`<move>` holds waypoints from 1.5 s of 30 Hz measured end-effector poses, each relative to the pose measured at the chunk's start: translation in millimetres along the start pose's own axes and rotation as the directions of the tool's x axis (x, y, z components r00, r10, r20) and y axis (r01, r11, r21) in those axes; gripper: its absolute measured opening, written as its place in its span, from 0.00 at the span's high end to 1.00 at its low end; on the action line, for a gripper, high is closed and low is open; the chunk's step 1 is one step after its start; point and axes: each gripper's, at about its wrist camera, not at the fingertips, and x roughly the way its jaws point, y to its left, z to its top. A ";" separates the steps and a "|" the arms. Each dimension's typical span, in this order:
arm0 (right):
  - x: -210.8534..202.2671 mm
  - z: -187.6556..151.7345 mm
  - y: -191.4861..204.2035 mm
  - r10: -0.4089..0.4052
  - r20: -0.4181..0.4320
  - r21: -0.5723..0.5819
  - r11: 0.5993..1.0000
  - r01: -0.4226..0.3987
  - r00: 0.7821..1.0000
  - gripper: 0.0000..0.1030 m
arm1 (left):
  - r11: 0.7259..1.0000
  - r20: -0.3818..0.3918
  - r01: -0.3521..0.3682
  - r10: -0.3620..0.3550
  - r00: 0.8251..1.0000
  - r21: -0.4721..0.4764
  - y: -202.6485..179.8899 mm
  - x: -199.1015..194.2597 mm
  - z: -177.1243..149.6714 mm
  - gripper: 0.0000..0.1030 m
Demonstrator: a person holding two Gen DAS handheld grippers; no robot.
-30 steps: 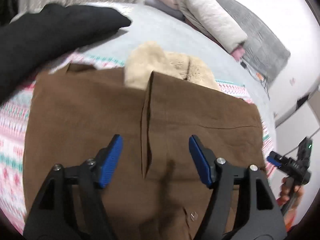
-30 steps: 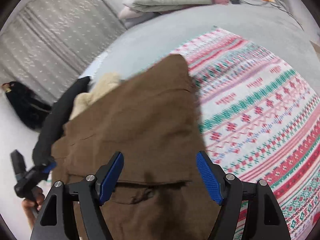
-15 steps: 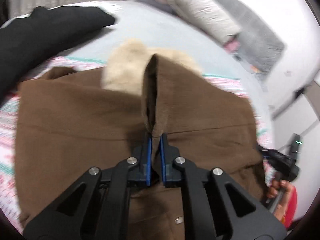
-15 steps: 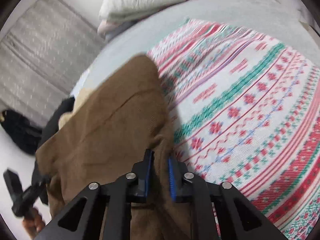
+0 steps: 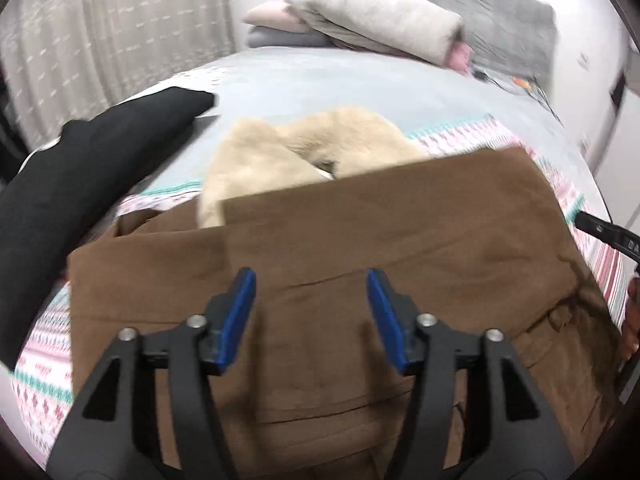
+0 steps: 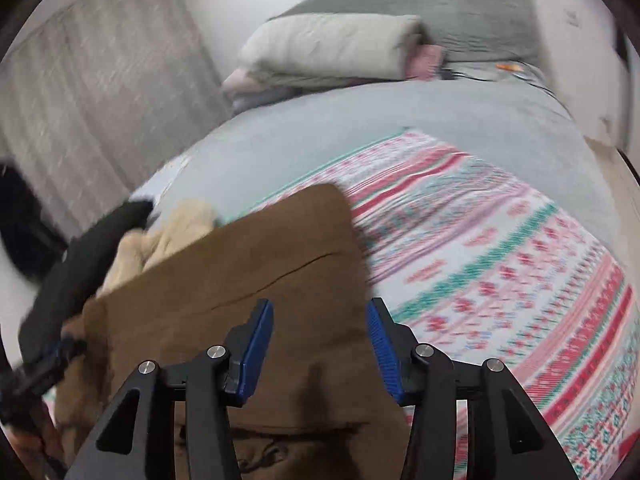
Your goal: Fold large clothes
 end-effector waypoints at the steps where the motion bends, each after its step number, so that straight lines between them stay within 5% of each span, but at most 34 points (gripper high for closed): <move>1: 5.9 -4.3 10.0 0.002 -0.016 -0.033 0.999 -0.002 1.000 0.52 | 0.999 -0.042 -0.040 0.041 0.998 0.025 -3.2 9.5 -2.6 0.41; 5: 29.0 -18.7 35.0 -0.038 -0.113 -0.204 0.979 0.014 0.993 0.52 | 0.998 -0.149 -0.062 0.061 0.987 0.004 9.7 15.4 -14.8 0.40; 9: 16.9 -29.9 49.7 0.002 -0.143 -0.349 0.935 -0.052 0.990 0.48 | 0.997 -0.201 -0.072 0.063 0.978 -0.039 33.2 11.1 -19.8 0.27; 12: 3.5 -43.5 59.4 0.033 -0.147 -0.476 0.874 -0.100 0.989 0.37 | 0.990 -0.248 0.020 -0.055 0.967 -0.141 47.1 17.0 -25.4 0.27; 14: -2.4 -54.5 66.3 0.047 -0.152 -0.559 0.820 -0.125 0.987 0.37 | 0.965 -0.284 0.130 -0.193 0.939 -0.225 48.1 21.4 -31.0 0.45; 16: -0.1 -64.8 71.4 0.059 -0.163 -0.609 0.779 -0.148 0.985 0.37 | 0.972 -0.278 0.137 -0.187 0.942 -0.191 37.4 15.5 -32.5 0.60; 17: 2.1 -72.1 76.7 0.063 -0.160 -0.644 0.749 -0.152 0.985 0.37 | 0.977 -0.274 0.140 -0.180 0.945 -0.159 31.4 12.8 -31.8 0.82; 21: 16.4 -93.8 100.8 -0.023 -0.080 -0.762 0.645 -0.046 0.997 0.39 | 0.963 -0.254 0.156 -0.210 0.944 -0.219 34.7 7.7 -29.4 0.88; 22: 23.1 -98.7 105.0 -0.051 -0.055 -0.782 0.623 -0.011 0.997 0.42 | 0.954 -0.247 0.165 -0.227 0.942 -0.251 39.2 6.5 -29.1 0.88; 24: 30.5 -102.5 111.7 -0.084 -0.019 -0.796 0.604 0.035 0.996 0.92 | 0.935 -0.235 0.190 -0.265 0.935 -0.300 46.9 3.7 -27.2 0.89; 30: -6.9 -77.6 95.5 0.019 -0.046 -0.732 0.679 -0.047 0.999 0.94 | 0.891 -0.208 0.286 -0.373 0.904 -0.351 46.8 -28.1 -18.0 0.89; 33: -19.6 -70.9 87.6 0.052 -0.056 -0.707 0.703 -0.076 0.997 0.93 | 0.925 -0.281 0.227 -0.315 0.907 -0.305 35.4 -15.9 -26.0 0.86; 36: 0.6 -82.3 90.8 0.002 -0.162 -0.716 0.688 -0.119 0.987 0.83 | 0.964 -0.385 0.127 -0.211 0.899 -0.233 23.1 12.2 -41.8 0.75; 39: 12.7 -100.6 97.2 -0.067 -0.191 -0.783 0.612 -0.111 0.979 0.75 | 0.972 -0.318 0.124 -0.185 0.930 -0.202 19.0 0.6 -37.7 0.72; 40: 9.2 -99.2 97.3 -0.056 -0.188 -0.780 0.616 -0.114 0.981 0.71 | 0.975 -0.284 0.123 -0.173 0.943 -0.184 16.8 -6.7 -32.8 0.67; 43: -11.5 -81.3 88.3 0.066 -0.204 -0.694 0.694 -0.192 0.977 0.47 | 0.983 -0.134 0.116 -0.135 0.982 -0.141 13.8 -30.8 -23.2 0.37; 45: -22.6 -69.3 82.9 0.126 -0.163 -0.649 0.734 -0.202 0.979 0.41 | 0.985 -0.047 0.133 -0.139 0.989 -0.113 11.3 -36.5 -22.2 0.33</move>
